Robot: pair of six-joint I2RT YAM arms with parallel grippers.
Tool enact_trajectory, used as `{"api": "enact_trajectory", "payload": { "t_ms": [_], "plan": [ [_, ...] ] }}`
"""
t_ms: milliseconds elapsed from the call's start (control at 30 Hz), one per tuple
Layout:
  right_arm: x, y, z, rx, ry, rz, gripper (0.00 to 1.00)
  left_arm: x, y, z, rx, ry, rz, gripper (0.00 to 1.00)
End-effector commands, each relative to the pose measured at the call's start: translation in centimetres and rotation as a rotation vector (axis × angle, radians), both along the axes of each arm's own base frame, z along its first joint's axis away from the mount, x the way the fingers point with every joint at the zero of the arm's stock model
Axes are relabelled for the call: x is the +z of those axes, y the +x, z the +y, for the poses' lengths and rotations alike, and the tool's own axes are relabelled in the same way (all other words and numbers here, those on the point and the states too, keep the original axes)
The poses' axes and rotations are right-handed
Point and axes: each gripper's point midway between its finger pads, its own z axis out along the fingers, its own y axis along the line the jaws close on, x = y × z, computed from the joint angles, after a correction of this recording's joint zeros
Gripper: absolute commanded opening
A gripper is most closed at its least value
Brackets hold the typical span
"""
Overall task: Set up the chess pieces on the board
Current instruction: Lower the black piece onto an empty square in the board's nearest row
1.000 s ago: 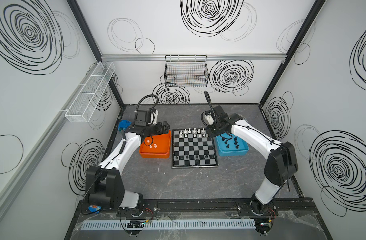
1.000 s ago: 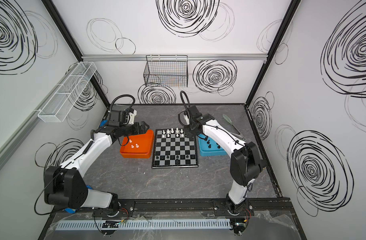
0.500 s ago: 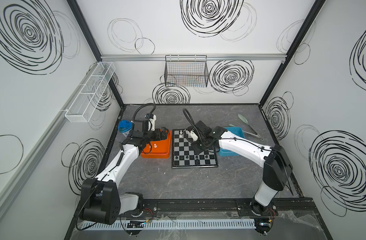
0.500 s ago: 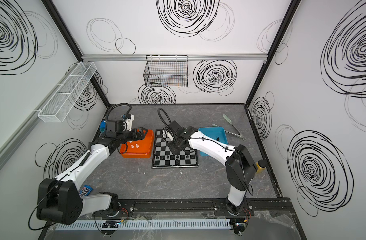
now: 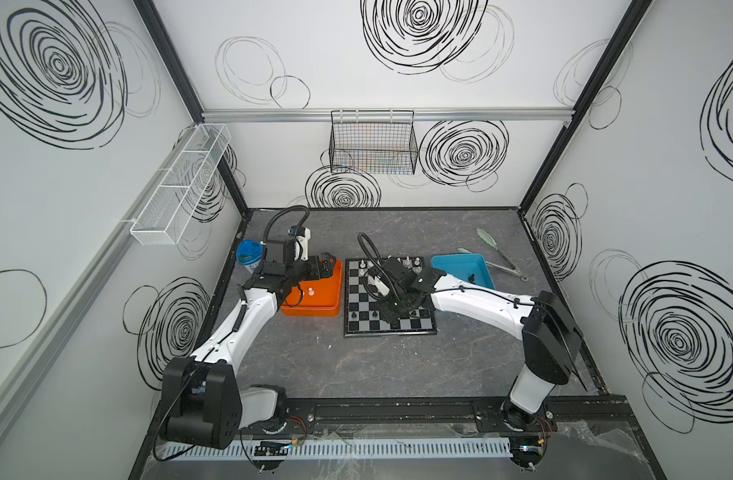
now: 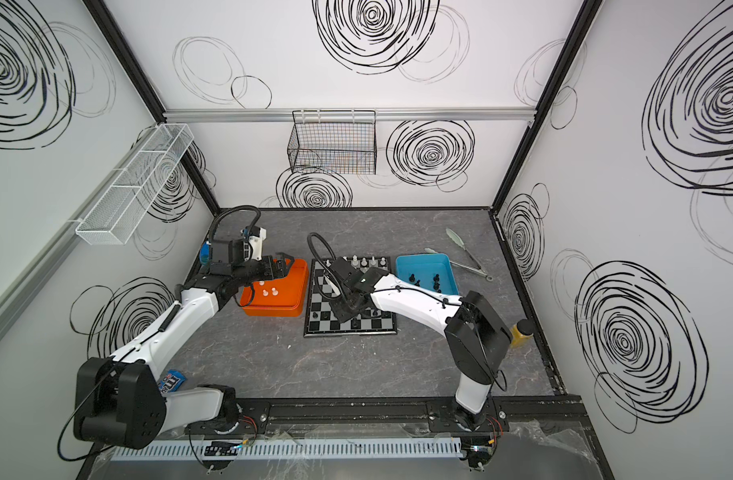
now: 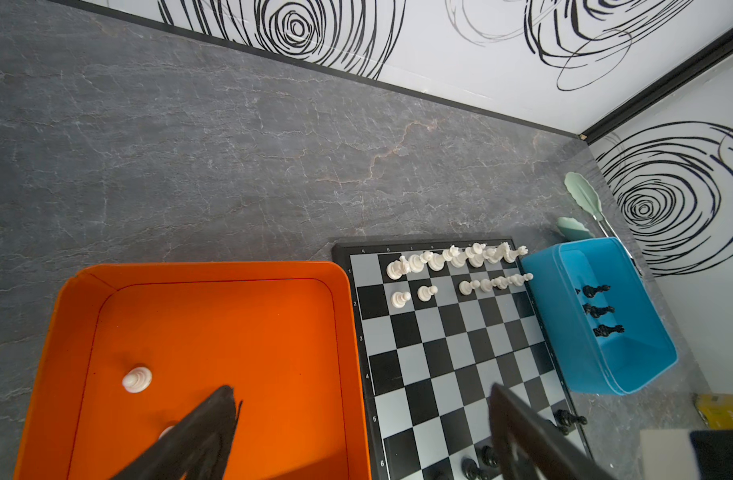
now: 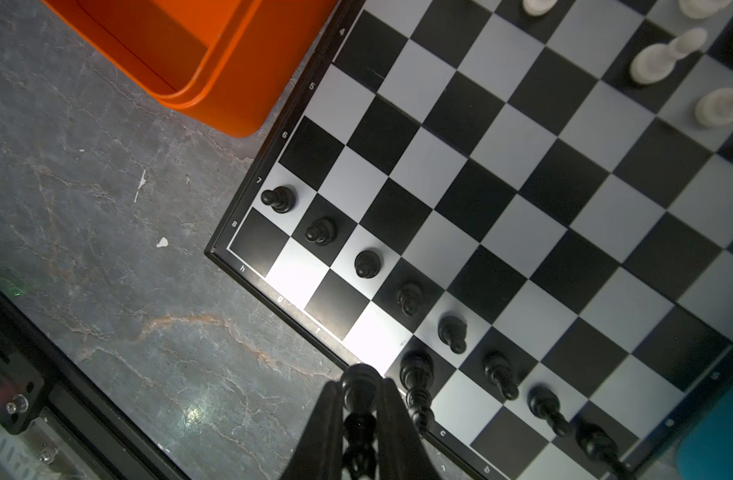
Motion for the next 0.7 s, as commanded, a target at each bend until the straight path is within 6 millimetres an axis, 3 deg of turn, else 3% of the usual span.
{"api": "enact_trajectory", "payload": {
  "t_ms": [0, 667],
  "plan": [
    [-1.0, -0.1, 0.1, -0.009, -0.008, 0.005, 0.19, 0.9, 0.6, 0.2, 0.007, -0.018, -0.04, 0.97],
    [-3.9, -0.5, -0.5, -0.016, -0.049, 0.022, 0.2, 0.2, 0.7, 0.1, 0.001, -0.036, -0.016, 0.97]
  ]
}}
